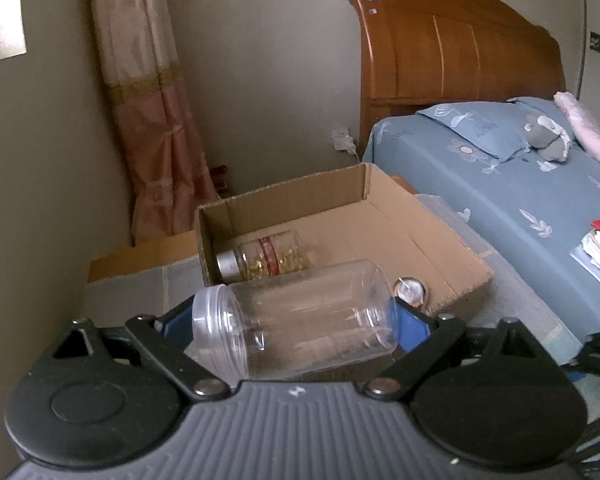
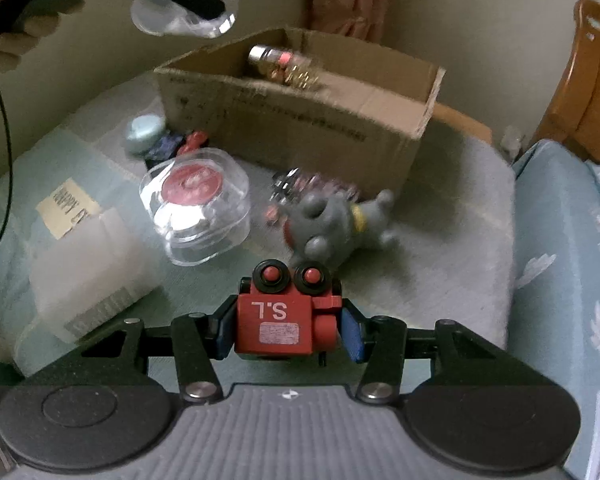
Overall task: Organize rigid objects
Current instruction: 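Drop the jar into the box with the left gripper while the right gripper grasps the red robot, then lower the red robot into the box and open the right gripper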
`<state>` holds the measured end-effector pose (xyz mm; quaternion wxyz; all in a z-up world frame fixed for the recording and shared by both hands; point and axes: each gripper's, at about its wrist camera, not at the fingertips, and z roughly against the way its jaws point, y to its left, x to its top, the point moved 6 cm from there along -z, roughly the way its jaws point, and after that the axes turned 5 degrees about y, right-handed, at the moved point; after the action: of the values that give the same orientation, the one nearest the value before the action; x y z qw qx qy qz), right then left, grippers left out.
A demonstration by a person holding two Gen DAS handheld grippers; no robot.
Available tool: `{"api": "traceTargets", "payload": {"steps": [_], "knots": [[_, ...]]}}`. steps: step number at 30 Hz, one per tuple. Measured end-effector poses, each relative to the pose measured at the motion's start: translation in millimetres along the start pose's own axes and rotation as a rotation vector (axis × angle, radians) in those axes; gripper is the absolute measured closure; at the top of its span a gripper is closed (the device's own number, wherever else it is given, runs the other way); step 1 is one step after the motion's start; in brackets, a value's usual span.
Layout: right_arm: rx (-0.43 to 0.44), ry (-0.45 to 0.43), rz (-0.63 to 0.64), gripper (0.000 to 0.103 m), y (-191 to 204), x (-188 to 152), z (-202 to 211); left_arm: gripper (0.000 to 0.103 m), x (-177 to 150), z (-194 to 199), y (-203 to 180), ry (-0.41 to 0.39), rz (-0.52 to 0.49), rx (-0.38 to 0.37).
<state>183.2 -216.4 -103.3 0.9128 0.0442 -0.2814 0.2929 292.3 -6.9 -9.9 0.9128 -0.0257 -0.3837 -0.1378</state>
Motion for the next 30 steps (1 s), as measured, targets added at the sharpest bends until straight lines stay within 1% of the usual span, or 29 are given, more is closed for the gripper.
{"api": "traceTargets", "payload": {"steps": [2,5,7,13,17,23,27,30], "knots": [[-0.013,-0.012,0.005,0.046,-4,8,6,0.007,3,-7,1,-0.003,0.004,0.002],[-0.034,-0.037,0.01,0.046,-9,20,14,0.004,4,-17,2,0.01,0.016,-0.026],[-0.051,-0.059,0.013,0.046,-13,31,20,0.004,1,-18,5,0.02,0.025,-0.022],[-0.071,-0.123,0.036,0.046,-22,65,38,0.003,-16,-2,15,0.023,0.038,0.01],[-0.068,-0.152,0.05,0.046,-27,93,42,0.002,-34,10,19,0.04,0.051,0.006],[-0.065,-0.158,0.073,0.046,-35,141,30,0.002,-61,21,34,0.043,0.126,0.039],[-0.063,-0.132,0.07,0.046,-44,171,8,0.002,-74,23,45,0.052,0.179,0.041],[-0.069,-0.104,0.057,0.046,-53,189,-11,0.002,-80,23,53,0.051,0.202,0.061]]}}
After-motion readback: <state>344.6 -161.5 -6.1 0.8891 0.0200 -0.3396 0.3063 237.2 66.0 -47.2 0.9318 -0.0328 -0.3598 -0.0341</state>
